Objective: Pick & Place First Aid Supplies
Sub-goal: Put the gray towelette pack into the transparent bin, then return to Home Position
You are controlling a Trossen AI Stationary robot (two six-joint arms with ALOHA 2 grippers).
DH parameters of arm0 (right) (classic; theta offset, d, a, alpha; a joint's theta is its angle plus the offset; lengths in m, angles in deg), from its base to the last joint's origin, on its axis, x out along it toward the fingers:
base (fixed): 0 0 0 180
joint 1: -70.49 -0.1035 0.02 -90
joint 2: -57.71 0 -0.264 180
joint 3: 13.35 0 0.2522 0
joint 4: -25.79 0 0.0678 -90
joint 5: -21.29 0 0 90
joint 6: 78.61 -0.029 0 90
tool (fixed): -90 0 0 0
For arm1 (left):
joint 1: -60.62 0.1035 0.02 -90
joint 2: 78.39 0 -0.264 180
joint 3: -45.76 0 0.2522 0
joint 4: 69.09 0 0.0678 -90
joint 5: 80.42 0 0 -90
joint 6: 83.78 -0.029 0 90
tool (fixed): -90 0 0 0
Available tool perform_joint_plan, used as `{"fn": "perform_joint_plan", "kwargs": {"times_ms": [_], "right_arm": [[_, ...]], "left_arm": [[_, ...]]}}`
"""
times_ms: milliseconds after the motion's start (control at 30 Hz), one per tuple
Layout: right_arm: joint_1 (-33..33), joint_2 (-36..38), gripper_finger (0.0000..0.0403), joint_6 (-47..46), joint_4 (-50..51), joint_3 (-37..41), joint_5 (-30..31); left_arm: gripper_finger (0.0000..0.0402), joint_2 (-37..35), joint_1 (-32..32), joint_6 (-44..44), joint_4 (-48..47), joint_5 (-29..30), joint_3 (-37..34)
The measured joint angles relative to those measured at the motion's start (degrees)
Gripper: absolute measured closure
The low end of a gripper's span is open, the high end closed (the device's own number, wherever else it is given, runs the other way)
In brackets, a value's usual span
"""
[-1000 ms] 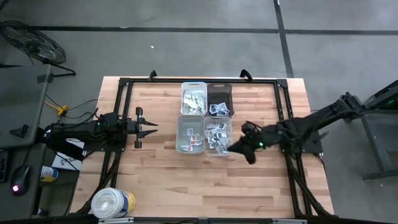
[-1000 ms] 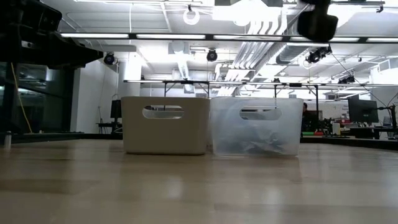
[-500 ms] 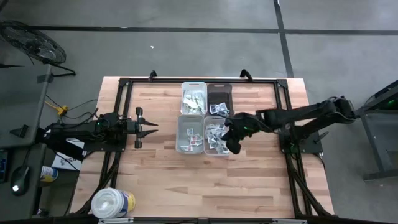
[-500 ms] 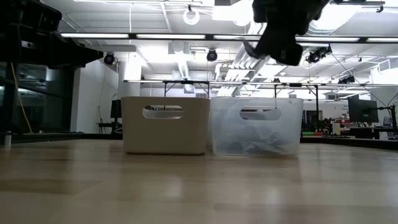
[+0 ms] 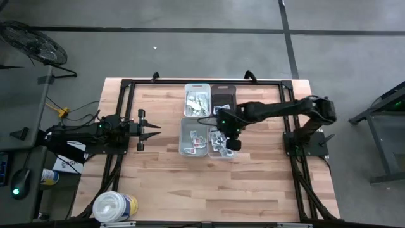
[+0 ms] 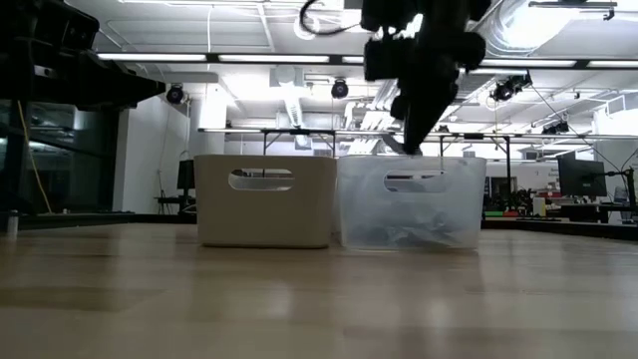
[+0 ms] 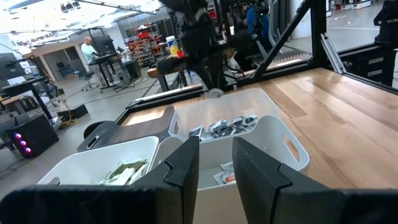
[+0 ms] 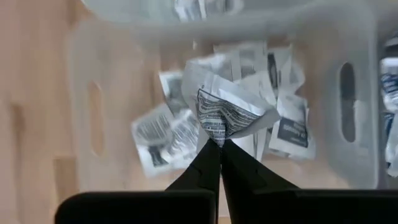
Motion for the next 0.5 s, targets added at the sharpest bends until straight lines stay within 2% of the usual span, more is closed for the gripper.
{"fn": "perform_joint_plan", "kwargs": {"times_ms": [133,233,500], "right_arm": [[0.5,-4.2,0.0397,2.3,2.6,-2.2,0.0],[0.7,-5.2,0.0375,2.3,2.0,-2.8,1.1],[1.0,-3.6,0.0255,-3.2,1.6,-2.2,0.9]], "left_arm": [[0.0305,0.0,0.0,0.0,0.0,0.0,0.0],[0.0305,0.0,0.0,0.0,0.0,0.0,0.0],[0.0305,0.0,0.0,0.0,0.0,0.0,0.0]]}}
